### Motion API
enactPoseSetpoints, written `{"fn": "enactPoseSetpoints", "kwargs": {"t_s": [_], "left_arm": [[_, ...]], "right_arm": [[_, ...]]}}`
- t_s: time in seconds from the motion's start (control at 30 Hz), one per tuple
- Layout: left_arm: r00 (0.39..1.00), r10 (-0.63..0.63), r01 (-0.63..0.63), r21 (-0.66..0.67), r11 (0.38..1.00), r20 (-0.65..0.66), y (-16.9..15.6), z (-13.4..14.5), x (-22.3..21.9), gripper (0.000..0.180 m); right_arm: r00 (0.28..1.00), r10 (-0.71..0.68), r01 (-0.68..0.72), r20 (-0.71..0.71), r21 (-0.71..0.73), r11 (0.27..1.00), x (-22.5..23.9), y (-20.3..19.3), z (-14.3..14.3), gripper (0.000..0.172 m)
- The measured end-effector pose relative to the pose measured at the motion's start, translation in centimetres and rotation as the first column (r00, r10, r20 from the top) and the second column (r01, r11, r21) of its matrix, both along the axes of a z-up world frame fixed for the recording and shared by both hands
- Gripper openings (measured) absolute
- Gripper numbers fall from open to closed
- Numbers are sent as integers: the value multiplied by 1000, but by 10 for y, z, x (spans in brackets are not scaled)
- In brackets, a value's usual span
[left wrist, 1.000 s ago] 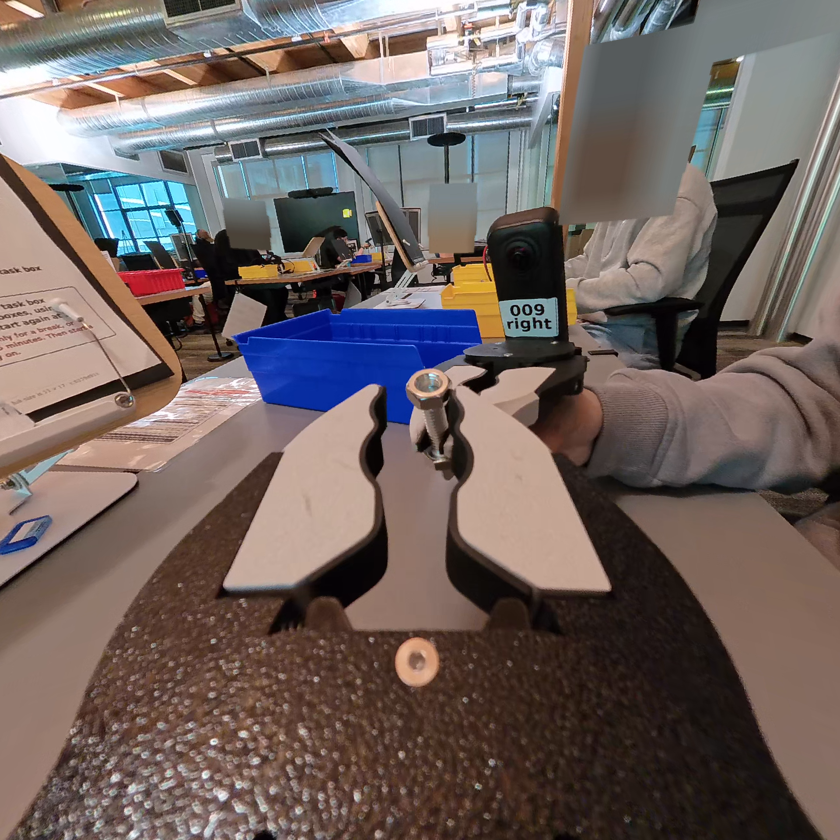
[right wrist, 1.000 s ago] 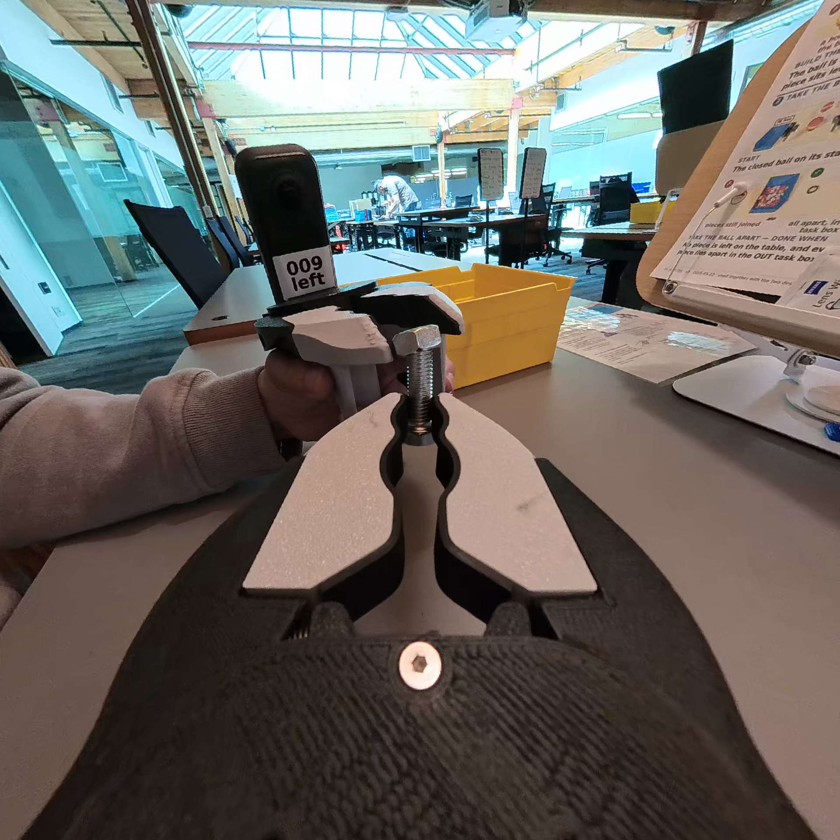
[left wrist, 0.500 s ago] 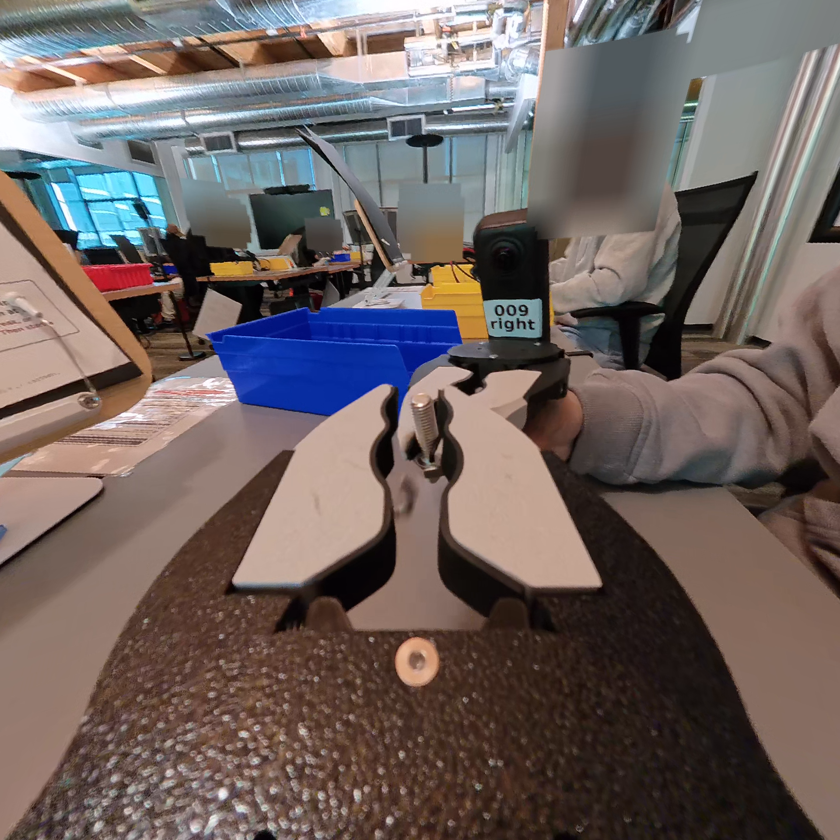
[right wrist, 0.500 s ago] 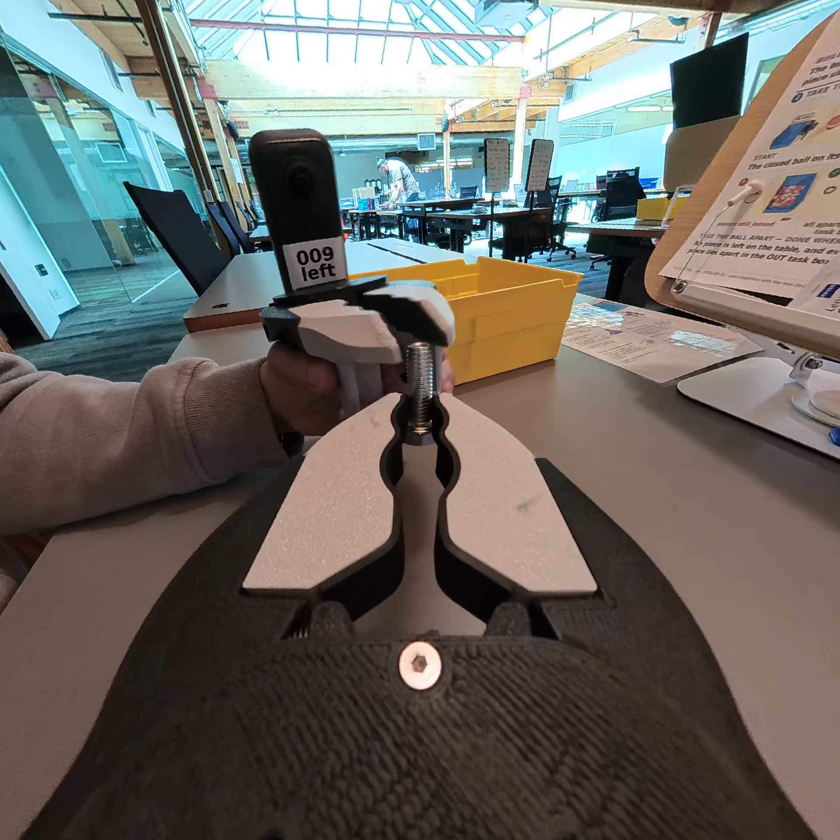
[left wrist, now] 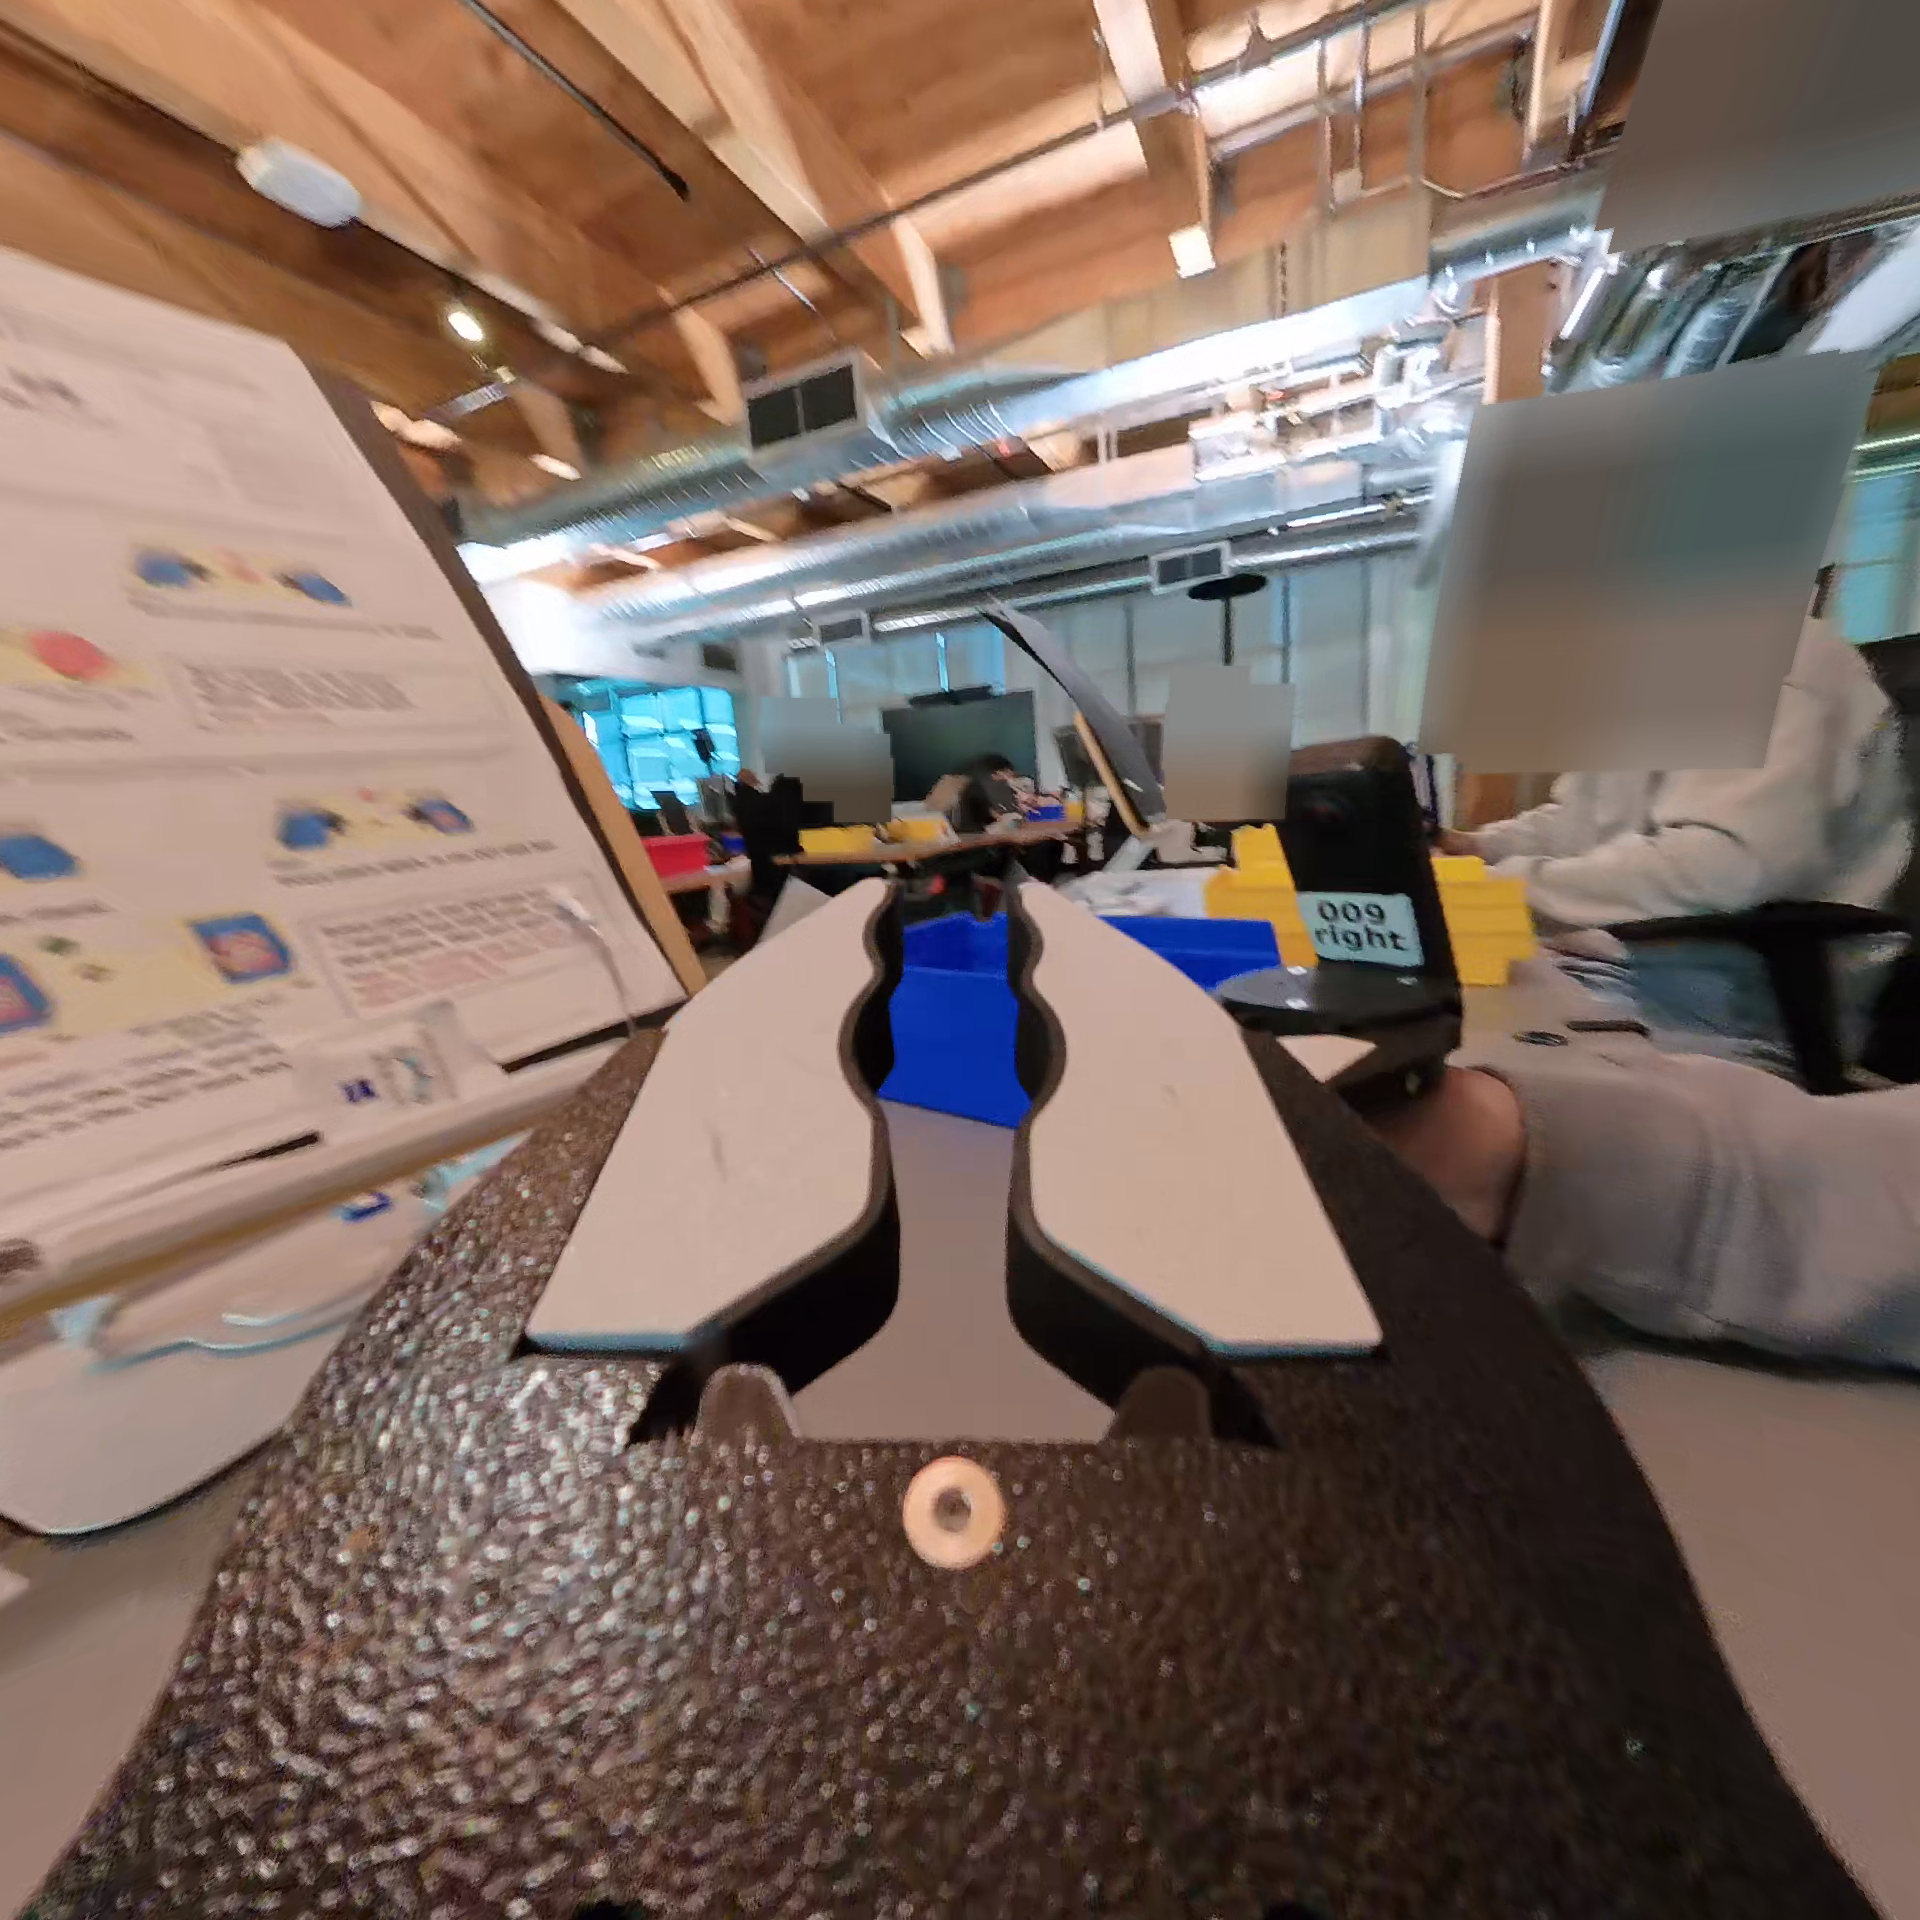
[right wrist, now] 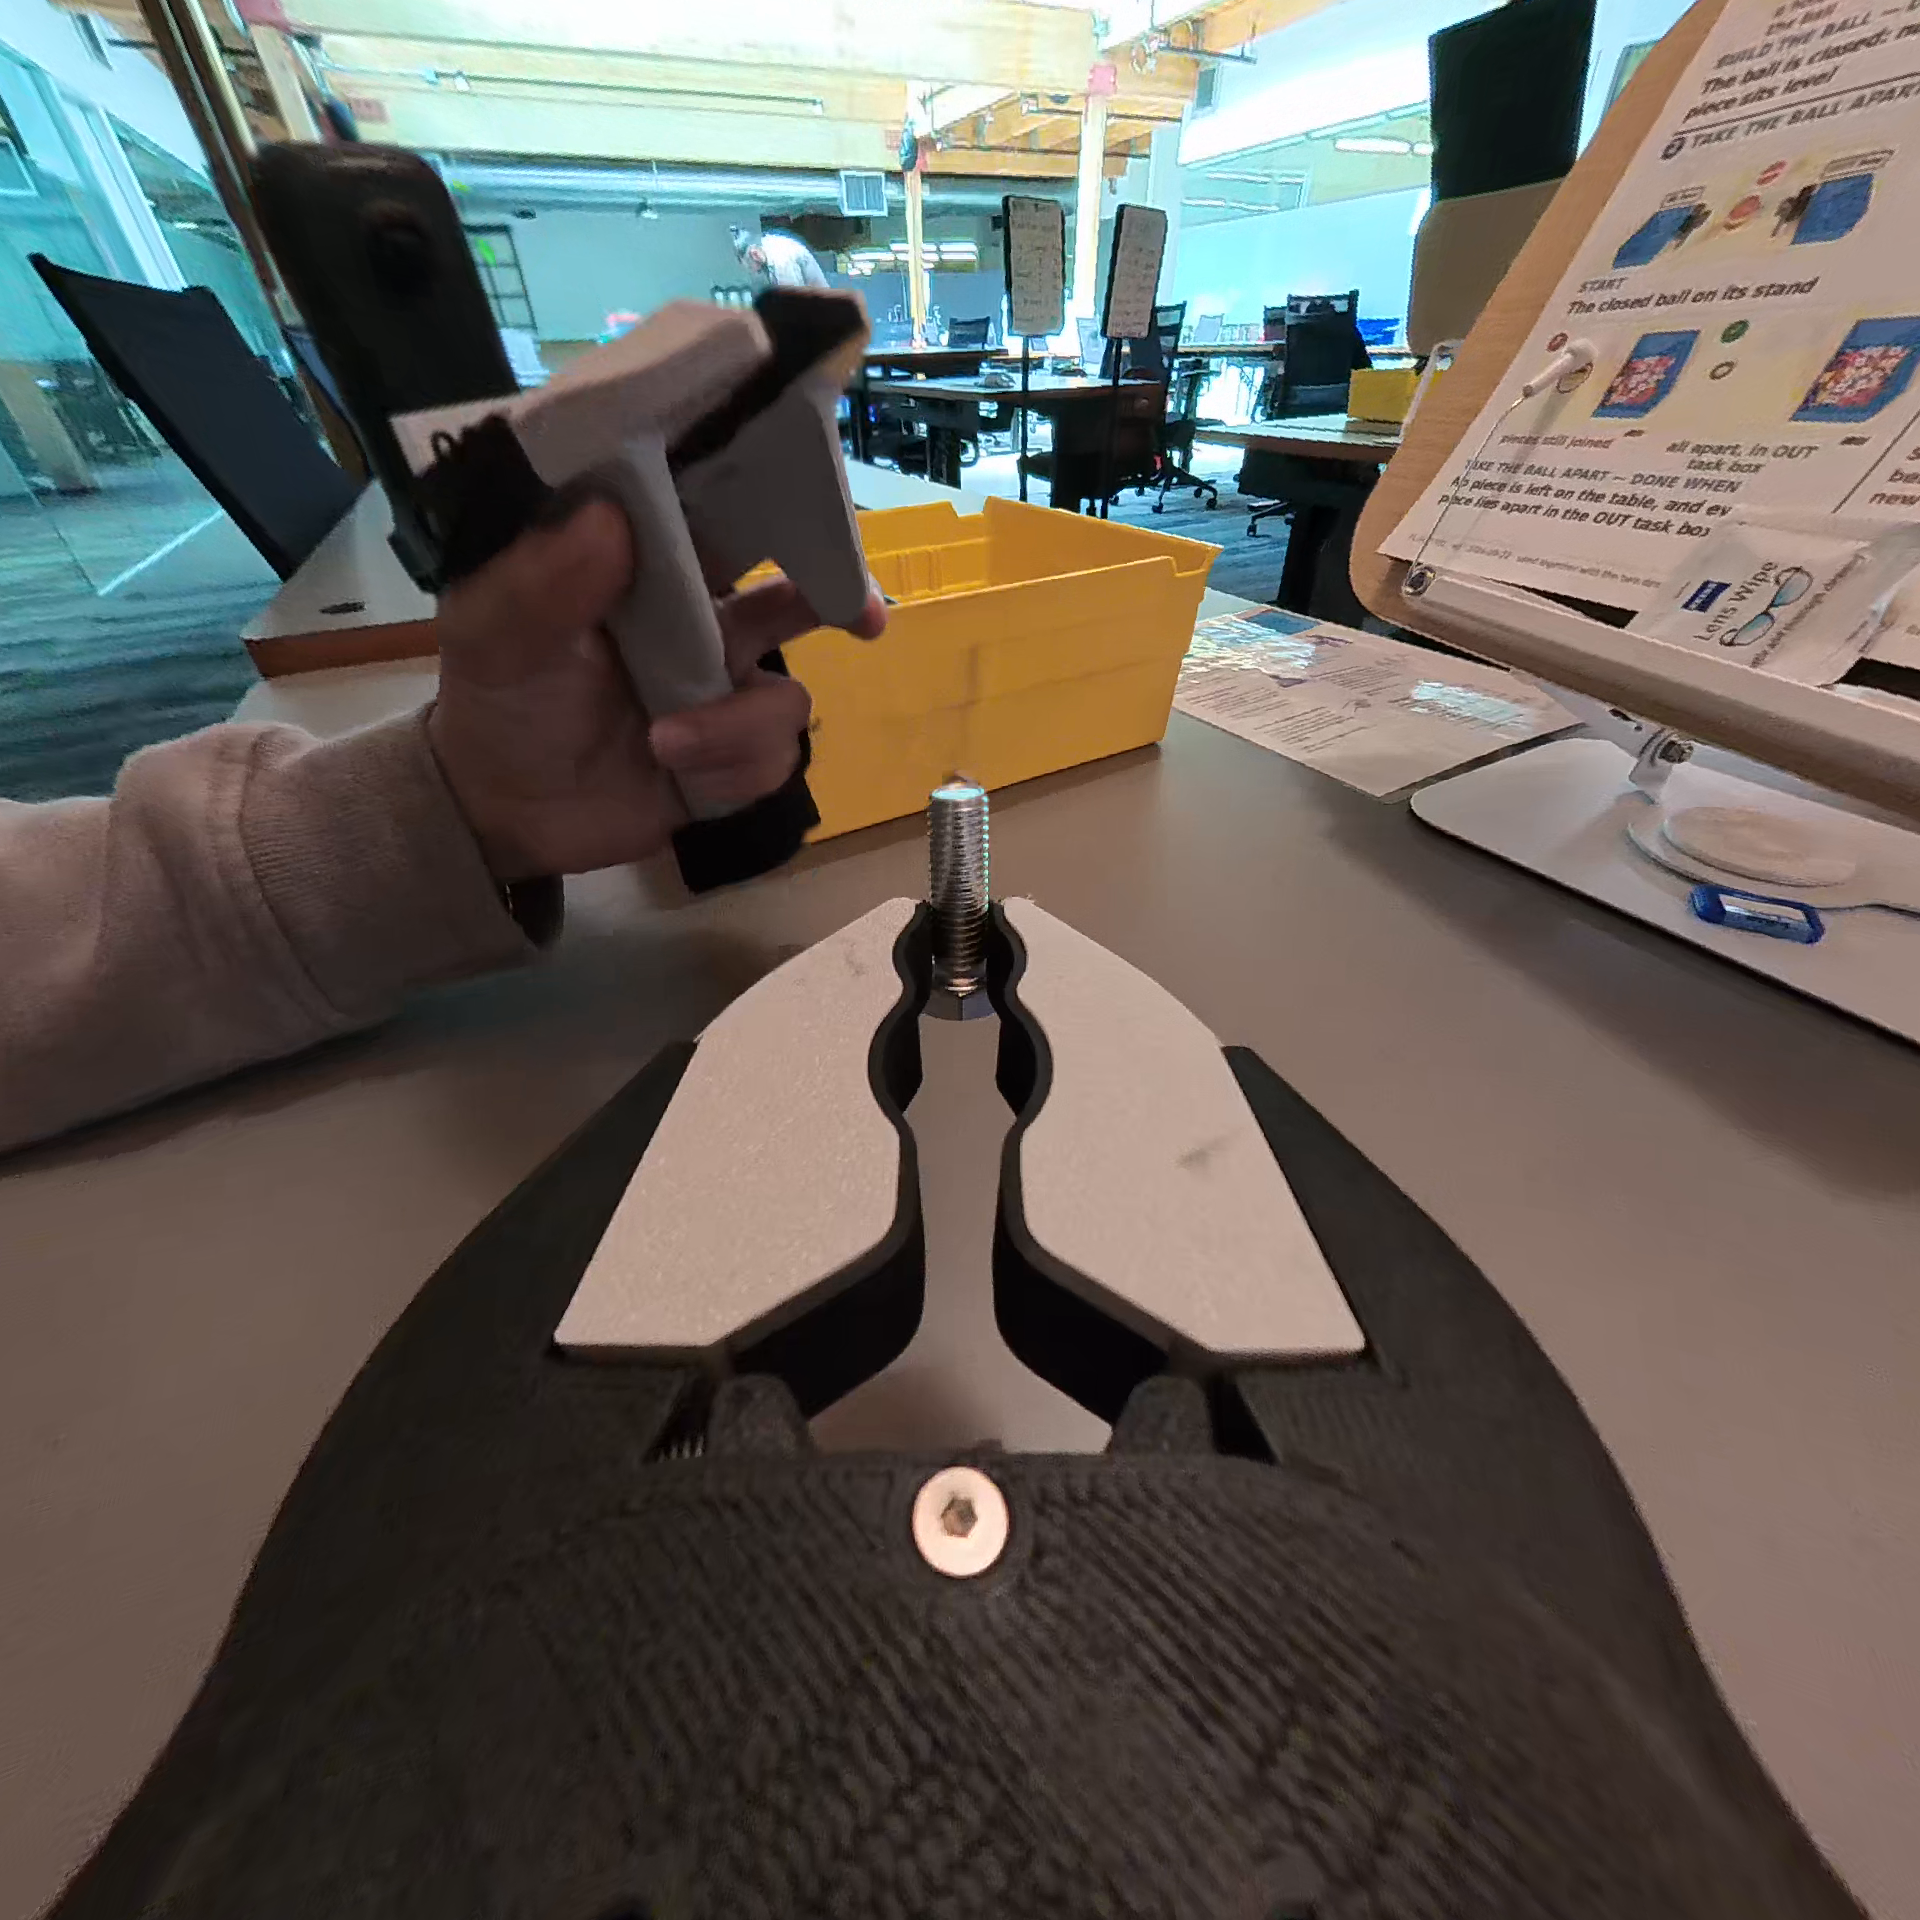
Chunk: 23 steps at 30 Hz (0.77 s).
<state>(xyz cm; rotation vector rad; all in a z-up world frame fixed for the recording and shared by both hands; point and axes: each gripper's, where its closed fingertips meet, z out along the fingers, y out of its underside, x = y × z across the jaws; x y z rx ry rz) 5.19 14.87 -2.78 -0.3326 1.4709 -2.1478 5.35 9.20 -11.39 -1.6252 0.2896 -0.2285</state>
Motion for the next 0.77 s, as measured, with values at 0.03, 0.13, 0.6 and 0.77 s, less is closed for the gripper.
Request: {"fn": "enactPoseSetpoints", "kwargs": {"t_s": [0.03,0.13,0.6,0.77], "left_arm": [[999,32,-32,-5,999,18,5,4,0,17],[990,131,-130,-36,991,46,21,10,3,18],[905,425,-426,-2,905,16,70,9,28,18],[804,534,-435,353,828,-262,93,-50,54,24]], "right_arm": [[1000,2,-2,2,-7,1000,-1,1,-1,9],[1000,7,-7,-6,-22,1000,-1,3,-5,9],[1000,0,0,-1,-51,999,0,4,-10,9],[1000,4,-4,4,-52,999,-1,5,-9,9]]}}
